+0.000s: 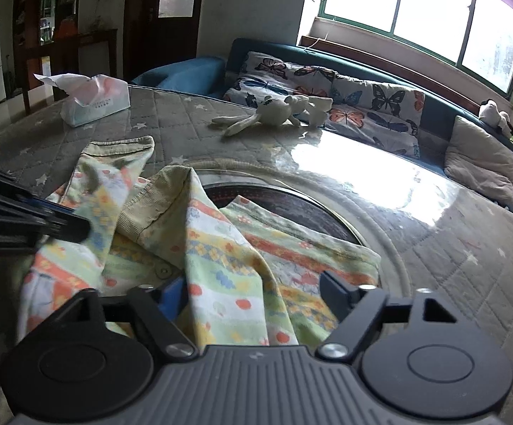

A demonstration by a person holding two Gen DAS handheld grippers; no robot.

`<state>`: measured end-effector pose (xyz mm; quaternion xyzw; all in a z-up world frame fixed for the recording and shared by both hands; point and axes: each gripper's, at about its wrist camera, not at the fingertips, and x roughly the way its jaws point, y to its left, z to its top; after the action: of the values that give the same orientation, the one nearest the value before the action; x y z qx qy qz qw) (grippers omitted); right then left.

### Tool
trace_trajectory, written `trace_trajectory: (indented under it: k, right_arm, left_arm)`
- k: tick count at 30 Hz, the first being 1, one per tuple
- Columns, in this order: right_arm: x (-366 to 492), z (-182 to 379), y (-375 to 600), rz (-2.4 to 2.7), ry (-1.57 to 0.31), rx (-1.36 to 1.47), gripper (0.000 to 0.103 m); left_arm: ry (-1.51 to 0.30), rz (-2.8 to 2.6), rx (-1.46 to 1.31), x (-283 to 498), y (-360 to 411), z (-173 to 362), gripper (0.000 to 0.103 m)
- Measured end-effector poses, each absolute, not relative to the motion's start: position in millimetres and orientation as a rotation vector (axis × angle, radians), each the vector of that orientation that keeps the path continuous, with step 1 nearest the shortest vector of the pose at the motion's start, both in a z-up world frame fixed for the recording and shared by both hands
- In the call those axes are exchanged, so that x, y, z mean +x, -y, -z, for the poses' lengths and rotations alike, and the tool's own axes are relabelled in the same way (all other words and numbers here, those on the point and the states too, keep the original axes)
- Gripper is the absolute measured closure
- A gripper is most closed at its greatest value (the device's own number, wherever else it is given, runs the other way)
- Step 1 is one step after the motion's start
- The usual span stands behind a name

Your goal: Fold clothes

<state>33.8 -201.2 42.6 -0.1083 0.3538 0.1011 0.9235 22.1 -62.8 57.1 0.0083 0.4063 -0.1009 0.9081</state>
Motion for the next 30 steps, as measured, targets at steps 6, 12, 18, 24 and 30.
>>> trace_trajectory:
  k: [6, 12, 18, 24, 30]
  right_arm:
    - [36.1, -46.6, 214.4, -0.176, -0.728, -0.169, 0.084]
    - [28.4, -56.8, 234.7, -0.134, -0.71, -0.121, 0.098]
    - [21.2, -58.9, 241.7, -0.108, -0.703, -0.112, 0.098]
    - [22.7, -57.4, 245.7, -0.107, -0.706, -0.097, 0.098]
    - [13.5, -62.4, 263.7, -0.076, -0.68, -0.046, 0.1]
  left_arm:
    - [-0.788, 0.174, -0.034, -7.7, 31.7, -71.0, 0.101]
    - [-0.785, 0.174, -0.068, -17.7, 13.0, -77.1, 0.1]
    - [-0.794, 0.221, -0.087, 7.9, 41.3, -80.9, 0.048]
    - [-0.85, 0.19, 0.014, 49.8, 77.3, -62.3, 0.053]
    - [-0.893, 0.159, -0.049, 60.7, 56.8, -41.6, 0.102]
